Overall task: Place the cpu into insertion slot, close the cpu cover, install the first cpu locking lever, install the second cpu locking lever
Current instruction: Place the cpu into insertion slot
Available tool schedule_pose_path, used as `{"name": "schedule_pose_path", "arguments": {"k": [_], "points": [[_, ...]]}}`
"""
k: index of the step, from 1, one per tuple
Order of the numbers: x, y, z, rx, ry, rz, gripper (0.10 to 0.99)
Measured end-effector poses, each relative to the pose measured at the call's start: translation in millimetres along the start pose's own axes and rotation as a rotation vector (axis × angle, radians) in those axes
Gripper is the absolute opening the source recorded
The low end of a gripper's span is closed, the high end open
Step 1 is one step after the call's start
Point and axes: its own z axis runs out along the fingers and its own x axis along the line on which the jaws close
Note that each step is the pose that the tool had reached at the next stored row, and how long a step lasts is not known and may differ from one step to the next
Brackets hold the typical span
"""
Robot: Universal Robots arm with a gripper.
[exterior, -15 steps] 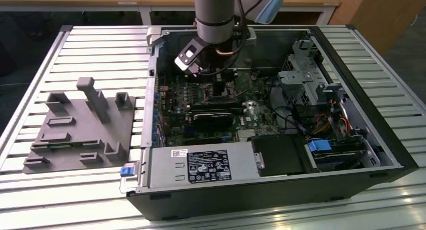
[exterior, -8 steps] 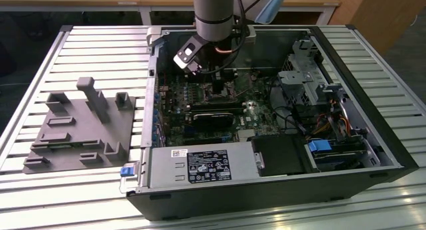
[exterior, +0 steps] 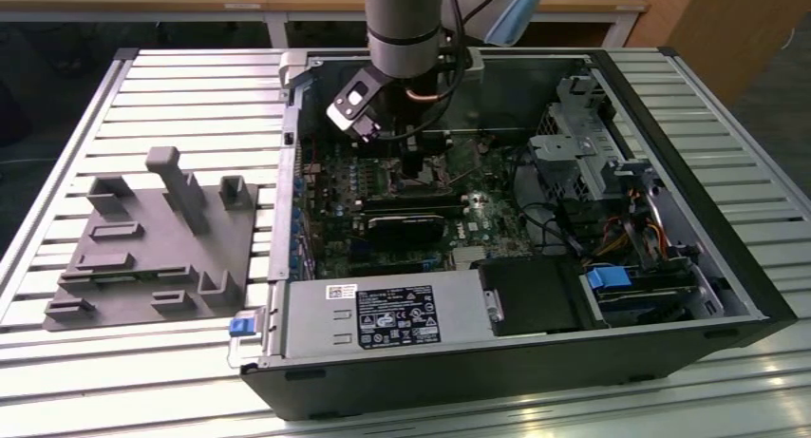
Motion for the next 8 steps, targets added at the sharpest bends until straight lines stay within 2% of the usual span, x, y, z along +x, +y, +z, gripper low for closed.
{"name": "schedule_pose_path", "arguments": {"k": [4, 8], "points": [[0.0, -3.0, -0.8, 0.0, 0.001, 0.0, 0.612], [0.1, -5.3, -2.5, 0.0, 0.006, 0.0, 0.612]]}}
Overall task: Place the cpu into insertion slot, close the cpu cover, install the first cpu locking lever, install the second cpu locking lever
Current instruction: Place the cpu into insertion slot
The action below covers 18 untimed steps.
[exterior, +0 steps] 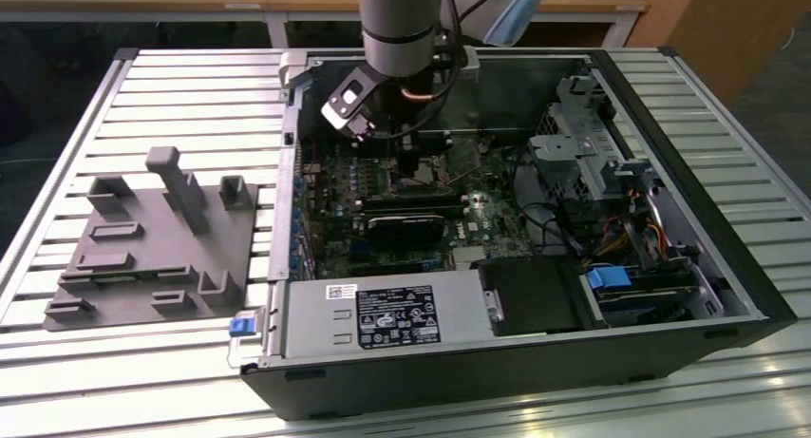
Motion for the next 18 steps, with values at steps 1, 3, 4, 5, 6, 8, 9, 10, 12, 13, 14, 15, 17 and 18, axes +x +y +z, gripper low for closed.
{"name": "schedule_pose_path", "arguments": {"k": [1, 3, 4, 5, 6, 8, 9, 10, 12, 13, 14, 15, 17, 18], "points": [[0.0, -0.3, -0.3, 0.0, 0.0003, 0.0, 0.612], [0.1, -1.1, -1.2, 0.0, 0.0014, 0.0, 0.612], [0.1, -1.7, -1.8, 0.0, 0.0027, 0.0, 0.612], [0.2, -2.4, -2.4, 0.0, 0.0043, 0.0, 0.612], [0.2, -3.3, -3.0, 0.0, 0.0064, 0.001, 0.612], [0.2, -5.5, -3.6, 0.0, 0.0102, 0.001, 0.612], [0.2, -7.0, -3.8, 0.0, 0.0117, 0.001, 0.612], [0.2, -8.7, -4.0, 0.0, 0.0124, 0.001, 0.612], [0.2, -11.8, -4.2, 0.0, 0.013, 0.001, 0.612], [0.2, -13.5, -4.4, 0.0, 0.013, 0.001, 0.612], [0.2, -14.9, -4.5, 0.0, 0.013, 0.001, 0.612], [0.2, -15.8, -4.5, 0.0, 0.013, 0.001, 0.612], [0.2, -16.8, -4.7, 0.0, 0.0129, 0.001, 0.612], [0.2, -16.9, -4.7, 0.0, 0.0129, 0.001, 0.612]]}}
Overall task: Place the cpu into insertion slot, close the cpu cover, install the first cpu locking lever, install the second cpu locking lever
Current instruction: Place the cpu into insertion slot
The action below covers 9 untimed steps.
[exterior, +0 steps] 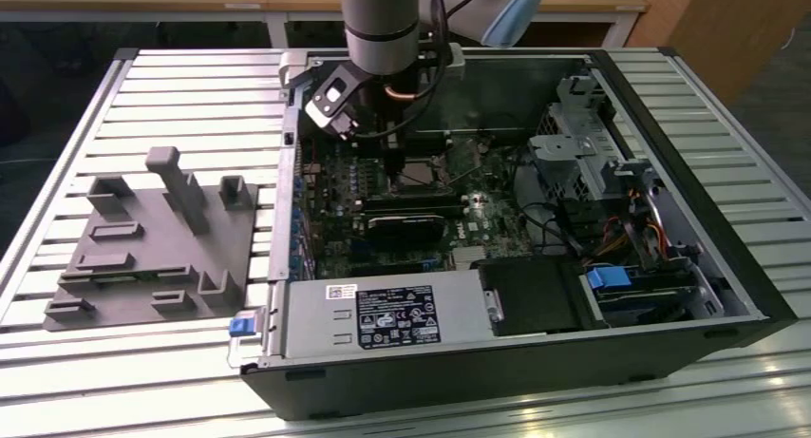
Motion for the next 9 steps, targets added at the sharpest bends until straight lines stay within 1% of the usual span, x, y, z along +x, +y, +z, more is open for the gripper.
{"name": "schedule_pose_path", "arguments": {"k": [6, 9], "points": [[-0.1, -0.8, 0.2, 0.0, 0.0, 0.0, 0.612], [0.0, 0.0, 0.3, 0.0, 0.0, 0.0, 0.612]]}}
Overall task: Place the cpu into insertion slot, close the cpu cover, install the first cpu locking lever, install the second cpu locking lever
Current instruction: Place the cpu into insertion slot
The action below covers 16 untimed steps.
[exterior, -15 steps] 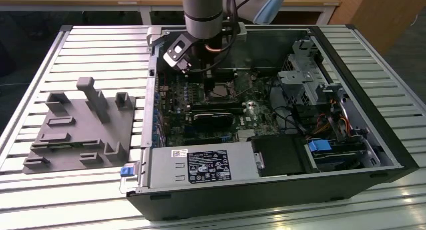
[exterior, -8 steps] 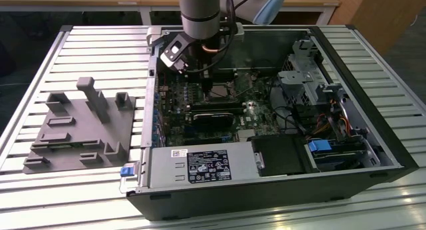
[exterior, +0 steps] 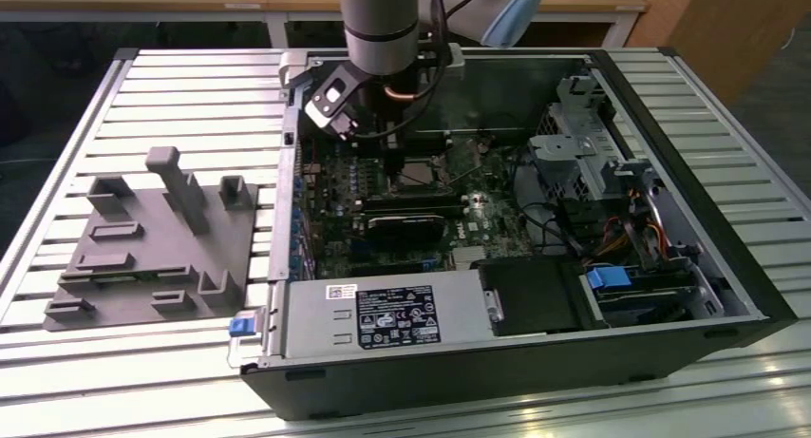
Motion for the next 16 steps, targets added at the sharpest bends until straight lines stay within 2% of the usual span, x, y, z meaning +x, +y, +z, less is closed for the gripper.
{"name": "schedule_pose_path", "arguments": {"k": [7, 16], "points": [[0.1, 13.3, 1.2, 0.002, 0.0014, 0.0, 0.612], [-0.3, 22.1, 1.9, 0.006, 0.0017, 0.001, 0.612]]}}
